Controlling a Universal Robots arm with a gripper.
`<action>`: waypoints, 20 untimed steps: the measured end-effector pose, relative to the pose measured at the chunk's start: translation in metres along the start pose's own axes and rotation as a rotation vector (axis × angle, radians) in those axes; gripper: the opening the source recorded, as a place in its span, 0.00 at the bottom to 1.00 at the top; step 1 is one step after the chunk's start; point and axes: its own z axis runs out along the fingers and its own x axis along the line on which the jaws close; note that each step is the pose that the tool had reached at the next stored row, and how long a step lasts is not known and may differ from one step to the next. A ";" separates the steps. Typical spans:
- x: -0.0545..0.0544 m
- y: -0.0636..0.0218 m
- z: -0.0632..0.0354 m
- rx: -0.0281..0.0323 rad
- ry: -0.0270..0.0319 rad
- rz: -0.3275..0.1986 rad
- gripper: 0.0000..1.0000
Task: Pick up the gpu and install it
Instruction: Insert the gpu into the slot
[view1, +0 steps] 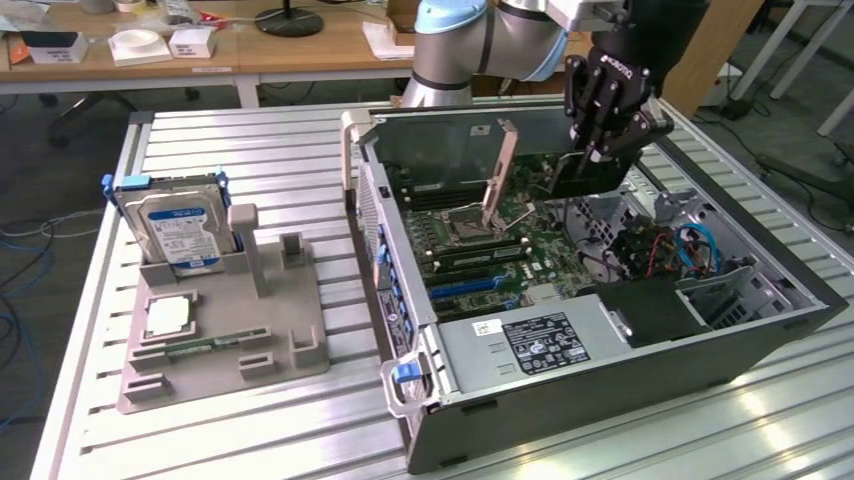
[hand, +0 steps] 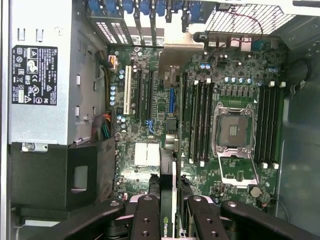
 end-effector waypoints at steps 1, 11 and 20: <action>0.000 0.0000 0.0018 0.0000 -0.0001 0.000 0.26; 0.000 -0.0002 0.0152 -0.0109 -0.0004 0.000 0.26; 0.002 -0.0003 0.0293 -0.0182 -0.0005 0.000 0.26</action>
